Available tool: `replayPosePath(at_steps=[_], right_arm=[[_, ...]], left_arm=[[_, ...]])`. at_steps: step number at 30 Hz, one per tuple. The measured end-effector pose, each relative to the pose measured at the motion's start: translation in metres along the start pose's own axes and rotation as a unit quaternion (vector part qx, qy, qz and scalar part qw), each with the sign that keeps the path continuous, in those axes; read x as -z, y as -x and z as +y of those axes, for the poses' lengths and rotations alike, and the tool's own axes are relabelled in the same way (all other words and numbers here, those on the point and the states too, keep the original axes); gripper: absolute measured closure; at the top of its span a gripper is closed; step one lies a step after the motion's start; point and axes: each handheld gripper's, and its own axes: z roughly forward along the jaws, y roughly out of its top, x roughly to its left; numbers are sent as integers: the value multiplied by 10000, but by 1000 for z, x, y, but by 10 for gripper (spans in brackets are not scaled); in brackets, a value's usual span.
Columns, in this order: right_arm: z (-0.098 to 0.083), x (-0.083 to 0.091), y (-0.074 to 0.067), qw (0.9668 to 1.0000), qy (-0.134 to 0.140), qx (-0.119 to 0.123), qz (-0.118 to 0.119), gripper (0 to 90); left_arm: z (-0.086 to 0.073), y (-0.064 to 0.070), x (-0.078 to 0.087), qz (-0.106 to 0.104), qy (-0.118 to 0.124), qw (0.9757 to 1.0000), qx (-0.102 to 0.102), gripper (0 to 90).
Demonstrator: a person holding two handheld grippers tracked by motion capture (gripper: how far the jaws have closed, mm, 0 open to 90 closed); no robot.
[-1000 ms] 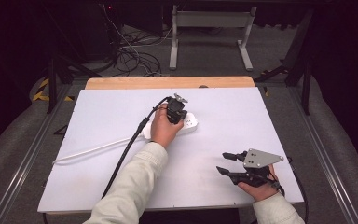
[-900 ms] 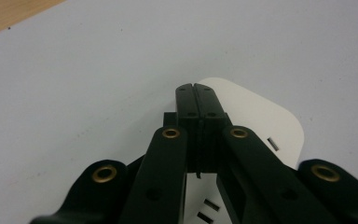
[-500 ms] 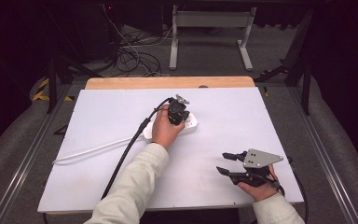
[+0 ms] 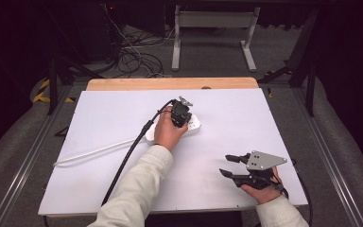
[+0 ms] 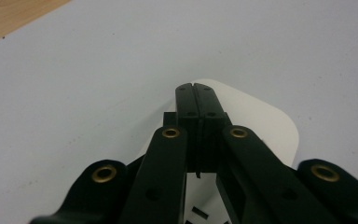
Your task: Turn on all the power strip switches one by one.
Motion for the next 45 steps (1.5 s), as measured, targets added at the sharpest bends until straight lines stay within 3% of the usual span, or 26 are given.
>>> replayPosePath(at_steps=[3,5,9,10,11,16,21,30,36,41,45], right_arm=[[0,1,0,10000,8,3,-3,479],[-1,0,1,10000,13,-14,-6,479],[-1,1,2,10000,27,-29,-22,479],[-1,0,2,10000,27,-27,-24,479],[-1,1,1,10000,22,-22,-32,479],[0,2,1,9999,58,-52,-85,476],[0,2,0,9999,52,-72,-110,472],[0,1,0,9999,26,-92,-127,473],[0,1,0,9999,38,-86,-145,472],[0,1,0,9998,33,-74,-154,472],[-1,2,0,9998,44,-80,-163,472]], left_arm=[[2,-6,3,-200,-1,9998,97,900],[3,-7,11,-156,-52,9998,123,899],[7,-7,26,-324,247,9990,180,890],[9,-6,30,-320,394,9986,123,787],[11,-4,35,-336,466,9983,79,745],[11,-1,65,-392,803,9959,-128,667],[8,-5,88,-438,1030,9936,-136,592],[3,-5,119,-516,1266,9904,-224,553],[-1,-8,132,-517,1248,9903,-313,542],[-4,-8,145,-555,1371,9884,-356,517],[-10,-8,157,-601,1549,9853,-391,531]])
